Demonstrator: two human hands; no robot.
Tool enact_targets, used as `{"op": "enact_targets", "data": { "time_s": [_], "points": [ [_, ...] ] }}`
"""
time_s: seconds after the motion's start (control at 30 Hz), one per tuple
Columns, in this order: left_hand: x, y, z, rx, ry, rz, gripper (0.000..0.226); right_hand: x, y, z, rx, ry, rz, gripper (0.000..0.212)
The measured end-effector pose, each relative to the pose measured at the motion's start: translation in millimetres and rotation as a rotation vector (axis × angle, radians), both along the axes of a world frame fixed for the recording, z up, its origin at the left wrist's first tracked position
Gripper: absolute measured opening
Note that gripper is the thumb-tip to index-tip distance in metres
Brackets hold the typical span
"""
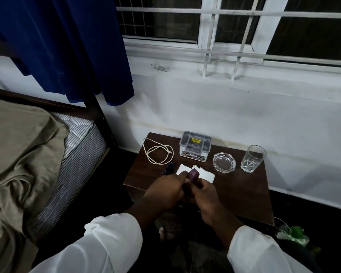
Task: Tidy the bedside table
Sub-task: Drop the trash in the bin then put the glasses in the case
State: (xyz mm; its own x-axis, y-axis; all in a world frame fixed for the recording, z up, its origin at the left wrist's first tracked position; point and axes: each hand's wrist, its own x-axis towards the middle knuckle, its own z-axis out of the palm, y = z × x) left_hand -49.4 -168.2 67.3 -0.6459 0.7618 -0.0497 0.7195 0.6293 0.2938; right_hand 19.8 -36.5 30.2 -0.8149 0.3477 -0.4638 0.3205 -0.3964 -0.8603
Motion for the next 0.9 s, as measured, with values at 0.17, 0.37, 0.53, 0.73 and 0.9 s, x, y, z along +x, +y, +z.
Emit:
{"op": "enact_targets", "data": {
  "time_s": [0.17, 0.37, 0.53, 0.73, 0.9],
  "points": [
    [2, 4, 8, -0.028, 0.005, -0.032, 0.053, 10, 2, 3, -0.064, 0.033, -0.033, 0.02],
    [3, -5, -1, 0.381, -0.343, 0.221, 0.055, 16, 13, 10, -0.215, 0.099, -0.078, 0.027],
    [5, -11, -20, 0.505, -0.731, 0.417, 0.066, 19, 19, 15, -0.343, 0.135, -0.147, 0.027],
    [2, -10, -29, 0.762, -0.829, 0.609, 0.026, 19, 22, 11, -0.41, 0.173, -0.12, 0.021],
    [-10, -19, -37, 0.979, -0.911, 0.891, 0.028, 9, 18, 4, -0.449, 0.167, -0.079, 0.019]
  ]
}}
